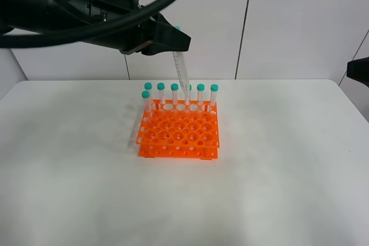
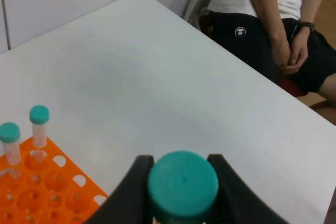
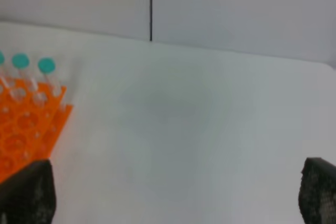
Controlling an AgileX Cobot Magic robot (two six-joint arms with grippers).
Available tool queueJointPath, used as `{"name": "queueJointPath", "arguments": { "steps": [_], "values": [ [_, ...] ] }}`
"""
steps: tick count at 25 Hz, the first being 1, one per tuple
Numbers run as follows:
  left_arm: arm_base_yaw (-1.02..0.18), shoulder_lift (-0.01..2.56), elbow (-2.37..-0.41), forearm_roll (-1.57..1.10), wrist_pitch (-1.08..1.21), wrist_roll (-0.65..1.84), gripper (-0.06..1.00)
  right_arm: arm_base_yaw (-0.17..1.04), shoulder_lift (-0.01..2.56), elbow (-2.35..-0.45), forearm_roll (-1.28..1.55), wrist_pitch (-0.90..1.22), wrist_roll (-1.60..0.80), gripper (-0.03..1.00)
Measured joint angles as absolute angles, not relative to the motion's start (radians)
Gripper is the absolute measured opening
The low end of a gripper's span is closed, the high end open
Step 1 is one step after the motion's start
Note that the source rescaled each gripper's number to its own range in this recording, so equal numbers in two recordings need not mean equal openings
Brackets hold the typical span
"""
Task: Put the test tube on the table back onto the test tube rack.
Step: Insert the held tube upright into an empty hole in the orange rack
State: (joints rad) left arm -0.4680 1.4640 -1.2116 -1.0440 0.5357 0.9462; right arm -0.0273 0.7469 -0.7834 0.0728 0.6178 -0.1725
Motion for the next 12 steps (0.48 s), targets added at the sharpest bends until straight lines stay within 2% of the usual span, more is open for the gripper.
{"name": "queueJointPath", "arguments": {
  "steps": [12],
  "values": [
    [-0.468, 1.464, -1.212, -1.044, 0.547, 0.947, 0.00, -0.025, 0.436, -0.783, 0.000, 0.912, -0.122, 1.00]
  ]
}}
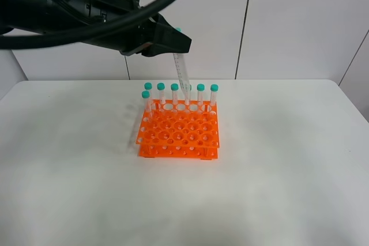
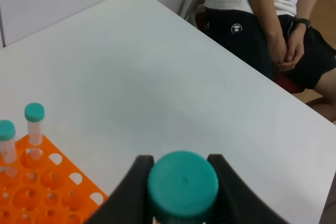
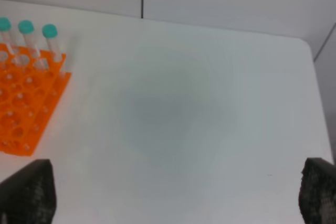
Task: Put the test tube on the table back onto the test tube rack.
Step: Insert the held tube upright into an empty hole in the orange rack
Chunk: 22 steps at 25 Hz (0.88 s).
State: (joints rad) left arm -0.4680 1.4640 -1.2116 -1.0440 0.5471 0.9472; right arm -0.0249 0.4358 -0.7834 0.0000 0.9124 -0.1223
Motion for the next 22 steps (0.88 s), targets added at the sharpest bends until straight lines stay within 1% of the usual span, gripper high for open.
{"name": "queueJointPath", "arguments": {
  "steps": [4, 9, 13, 19, 22],
  "values": [
    [-0.468, 1.464, -1.212, -1.044, 0.547, 0.950, 0.00, -0.025, 0.311, -0.783, -0.010, 0.976, -0.072, 1.00],
    [-0.468, 1.464, -1.212, -1.044, 0.547, 0.950, 0.00, -0.025, 0.197, -0.761, -0.014, 1.006, -0.010, 1.00],
    [-0.468, 1.464, -1.212, -1.044, 0.547, 0.950, 0.00, -0.025, 0.134, -0.679, -0.015, 1.053, 0.014, 1.00],
    [-0.468, 1.464, -1.212, -1.044, 0.547, 0.952, 0.00, -0.025, 0.060, -0.546, -0.019, 1.061, 0.037, 1.00],
    [-0.468, 1.464, -1.212, -1.044, 0.547, 0.953, 0.00, -0.025, 0.043, -0.516, -0.023, 1.061, 0.039, 1.00]
  ]
}}
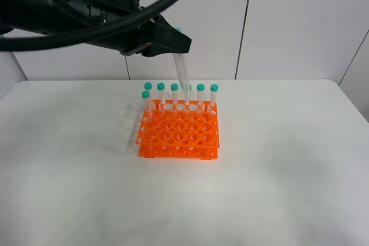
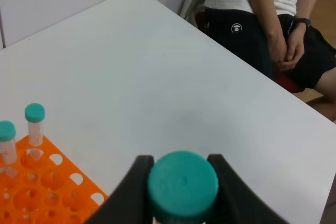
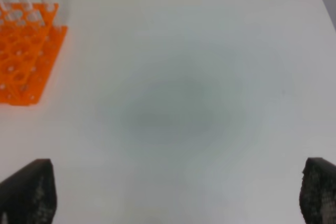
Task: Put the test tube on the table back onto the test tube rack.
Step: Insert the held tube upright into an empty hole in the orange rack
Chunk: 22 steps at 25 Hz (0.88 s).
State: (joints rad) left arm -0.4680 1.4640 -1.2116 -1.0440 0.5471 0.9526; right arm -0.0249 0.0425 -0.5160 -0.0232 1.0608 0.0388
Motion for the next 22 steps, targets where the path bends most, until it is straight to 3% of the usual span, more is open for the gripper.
{"name": "queueJointPath", "arguments": {
  "steps": [22],
  "values": [
    [-0.468, 1.464, -1.212, -1.044, 0.547, 0.954, 0.00, -0.025, 0.016, -0.507, -0.009, 1.054, 0.039, 1.00]
  ]
}}
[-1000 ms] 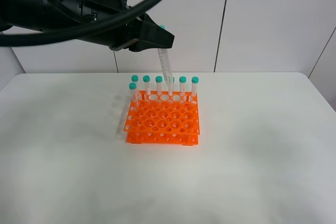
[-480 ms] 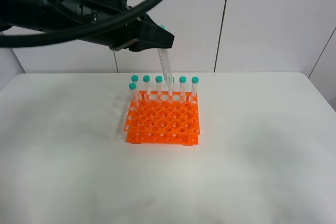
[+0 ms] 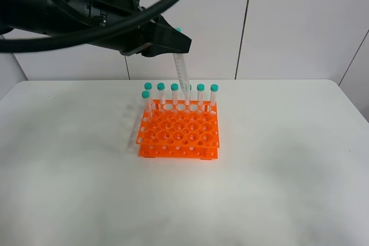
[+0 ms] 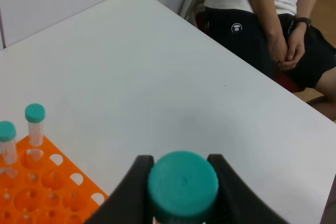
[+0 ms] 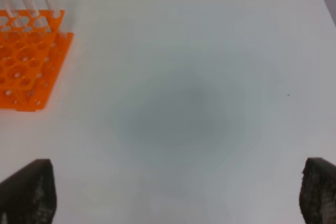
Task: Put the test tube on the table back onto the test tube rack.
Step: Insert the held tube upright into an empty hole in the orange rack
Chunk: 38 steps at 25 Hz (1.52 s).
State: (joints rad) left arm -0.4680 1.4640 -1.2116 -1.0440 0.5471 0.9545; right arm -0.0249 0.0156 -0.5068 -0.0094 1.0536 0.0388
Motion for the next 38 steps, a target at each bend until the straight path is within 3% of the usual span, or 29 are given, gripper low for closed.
{"name": "queueJointPath", "arguments": {
  "steps": [18, 38],
  "values": [
    [-0.480, 1.466, -1.212, -0.982, 0.472, 0.977, 0.00, -0.025, 0.015, -0.507, -0.009, 1.054, 0.039, 1.00],
    [-0.483, 1.663, -1.212, -0.244, 0.054, 0.257, 0.00, -0.025, 0.015, -0.507, -0.007, 1.054, 0.040, 1.00]
  ]
}}
